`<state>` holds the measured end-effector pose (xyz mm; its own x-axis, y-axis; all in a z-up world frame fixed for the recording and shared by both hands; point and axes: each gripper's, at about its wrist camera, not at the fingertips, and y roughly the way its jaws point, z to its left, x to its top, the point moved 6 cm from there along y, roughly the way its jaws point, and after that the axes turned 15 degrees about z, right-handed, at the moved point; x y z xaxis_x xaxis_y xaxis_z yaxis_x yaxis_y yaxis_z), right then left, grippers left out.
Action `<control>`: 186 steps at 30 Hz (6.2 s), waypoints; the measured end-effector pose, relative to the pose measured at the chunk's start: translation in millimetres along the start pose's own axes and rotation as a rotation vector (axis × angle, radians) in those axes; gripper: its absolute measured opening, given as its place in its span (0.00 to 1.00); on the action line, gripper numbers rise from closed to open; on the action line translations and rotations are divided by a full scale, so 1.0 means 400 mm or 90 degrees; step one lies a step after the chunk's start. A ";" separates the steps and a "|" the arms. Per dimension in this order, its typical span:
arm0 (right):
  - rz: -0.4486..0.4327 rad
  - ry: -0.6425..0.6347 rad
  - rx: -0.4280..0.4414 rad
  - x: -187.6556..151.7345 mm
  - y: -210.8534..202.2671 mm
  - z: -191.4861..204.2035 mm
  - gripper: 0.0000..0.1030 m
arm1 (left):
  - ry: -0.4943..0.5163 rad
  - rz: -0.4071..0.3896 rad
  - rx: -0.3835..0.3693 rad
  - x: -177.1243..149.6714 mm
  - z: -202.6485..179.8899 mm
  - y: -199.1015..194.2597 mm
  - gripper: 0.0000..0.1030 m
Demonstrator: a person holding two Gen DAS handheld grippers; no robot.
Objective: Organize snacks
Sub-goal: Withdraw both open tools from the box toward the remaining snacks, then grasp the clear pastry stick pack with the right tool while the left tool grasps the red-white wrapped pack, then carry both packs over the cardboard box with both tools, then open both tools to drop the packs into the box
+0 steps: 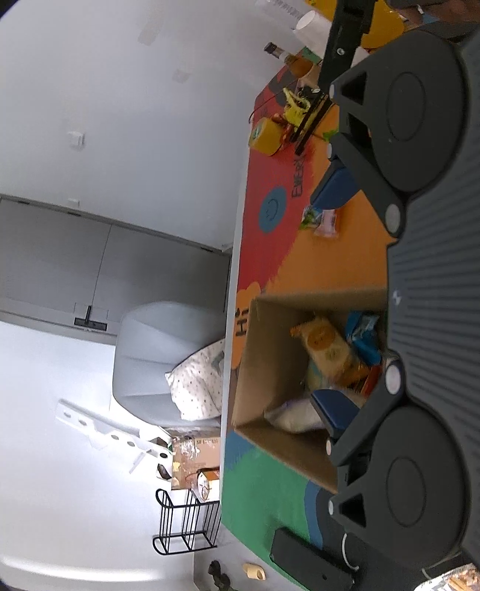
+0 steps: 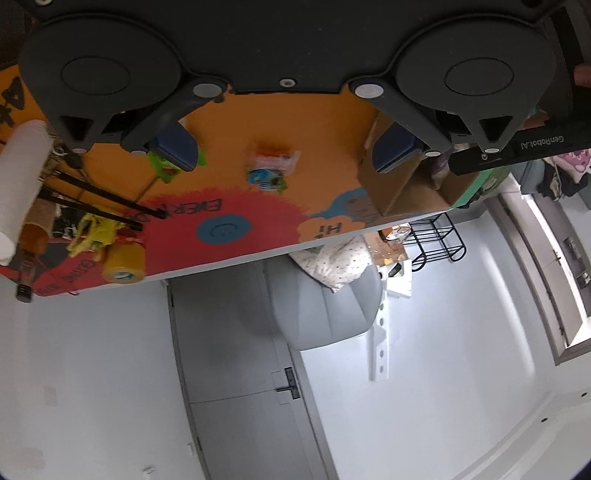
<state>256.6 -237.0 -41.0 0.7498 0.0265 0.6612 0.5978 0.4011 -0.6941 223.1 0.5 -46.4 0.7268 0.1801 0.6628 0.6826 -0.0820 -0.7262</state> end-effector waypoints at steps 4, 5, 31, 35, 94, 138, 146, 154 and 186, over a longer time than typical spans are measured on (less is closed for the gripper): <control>-0.008 0.002 -0.011 -0.006 -0.012 -0.030 1.00 | 0.009 -0.001 -0.007 0.000 -0.029 0.006 1.00; -0.008 0.003 -0.014 -0.007 -0.013 -0.037 1.00 | 0.011 -0.002 -0.003 0.002 -0.037 0.008 1.00; 0.032 0.067 -0.045 -0.051 0.053 -0.198 1.00 | 0.073 0.027 -0.022 0.012 -0.210 0.141 1.00; 0.051 0.084 -0.048 -0.056 0.086 -0.219 1.00 | 0.082 0.042 -0.025 0.010 -0.228 0.177 1.00; 0.136 0.059 -0.083 -0.071 0.259 -0.272 0.34 | 0.098 0.124 -0.012 0.006 -0.272 0.487 0.49; 0.013 -0.032 -0.017 0.006 0.089 -0.003 0.15 | 0.067 -0.002 -0.018 0.025 -0.148 0.111 0.48; 0.007 -0.048 0.002 0.022 0.097 0.059 0.15 | 0.042 -0.017 -0.008 0.035 -0.080 0.071 0.48; 0.003 -0.075 0.028 0.044 0.118 0.136 0.15 | 0.013 -0.033 0.018 0.057 0.007 0.033 0.48; 0.033 -0.151 0.105 0.073 0.147 0.386 0.47 | -0.069 -0.024 0.059 0.056 0.224 -0.036 0.84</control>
<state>269.7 -71.4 -18.6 0.6792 0.2572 0.6874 0.4911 0.5367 -0.6861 222.8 93.6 -37.4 0.6845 0.2869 0.6702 0.6959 0.0171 -0.7180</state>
